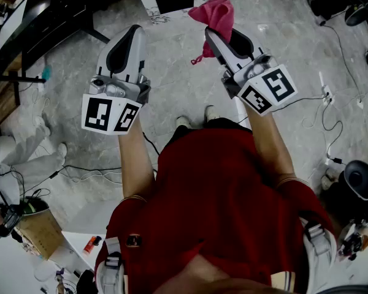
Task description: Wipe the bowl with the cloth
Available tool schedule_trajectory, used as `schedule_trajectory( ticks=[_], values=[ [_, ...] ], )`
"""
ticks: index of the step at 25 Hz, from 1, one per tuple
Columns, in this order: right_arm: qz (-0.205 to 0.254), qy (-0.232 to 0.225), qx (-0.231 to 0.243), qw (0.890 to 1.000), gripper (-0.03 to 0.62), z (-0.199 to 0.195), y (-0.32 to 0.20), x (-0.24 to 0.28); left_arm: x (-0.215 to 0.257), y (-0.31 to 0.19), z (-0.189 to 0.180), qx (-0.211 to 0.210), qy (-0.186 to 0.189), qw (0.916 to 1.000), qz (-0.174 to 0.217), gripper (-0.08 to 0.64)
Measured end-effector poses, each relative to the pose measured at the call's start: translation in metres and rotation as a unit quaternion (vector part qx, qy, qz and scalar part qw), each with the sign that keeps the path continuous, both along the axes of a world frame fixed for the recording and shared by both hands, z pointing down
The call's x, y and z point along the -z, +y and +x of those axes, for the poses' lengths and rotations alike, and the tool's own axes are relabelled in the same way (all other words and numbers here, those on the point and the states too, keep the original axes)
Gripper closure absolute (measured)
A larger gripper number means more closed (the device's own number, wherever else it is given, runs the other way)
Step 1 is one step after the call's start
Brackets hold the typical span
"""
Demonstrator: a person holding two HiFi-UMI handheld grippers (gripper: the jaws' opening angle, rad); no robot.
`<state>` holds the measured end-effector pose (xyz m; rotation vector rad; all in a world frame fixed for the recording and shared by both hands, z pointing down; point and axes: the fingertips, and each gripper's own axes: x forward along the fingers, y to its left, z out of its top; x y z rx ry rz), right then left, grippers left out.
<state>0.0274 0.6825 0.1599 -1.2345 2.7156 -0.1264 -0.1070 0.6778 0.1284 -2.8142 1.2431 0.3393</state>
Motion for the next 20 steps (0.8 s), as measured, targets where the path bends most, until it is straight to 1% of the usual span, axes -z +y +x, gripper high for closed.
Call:
schedule_trajectory(
  ticks=[5,12,14,18,20],
  values=[
    [-0.004,-0.006,-0.001,1.000,0.502,-0.002,0.001,0.002,0.000,0.004,-0.004,-0.001,-0.002,1.0000,-0.003,0.554],
    [-0.006,-0.017,-0.007,1.000,0.502,-0.010,0.001,0.003,-0.002,0.009,-0.027,0.004,0.000,1.0000,-0.005,0.554],
    [-0.004,-0.019,-0.011,1.000,0.502,-0.018,0.000,0.004,-0.003,0.008,-0.039,0.006,0.004,1.0000,-0.004,0.554],
    [-0.006,-0.010,-0.018,1.000,0.502,-0.050,-0.009,-0.001,-0.013,-0.005,-0.079,0.008,0.018,0.9998,-0.010,0.554],
    [-0.008,-0.005,-0.020,1.000,0.502,-0.057,-0.015,-0.002,-0.015,-0.009,-0.087,0.008,0.021,0.9997,-0.012,0.554]
  ],
)
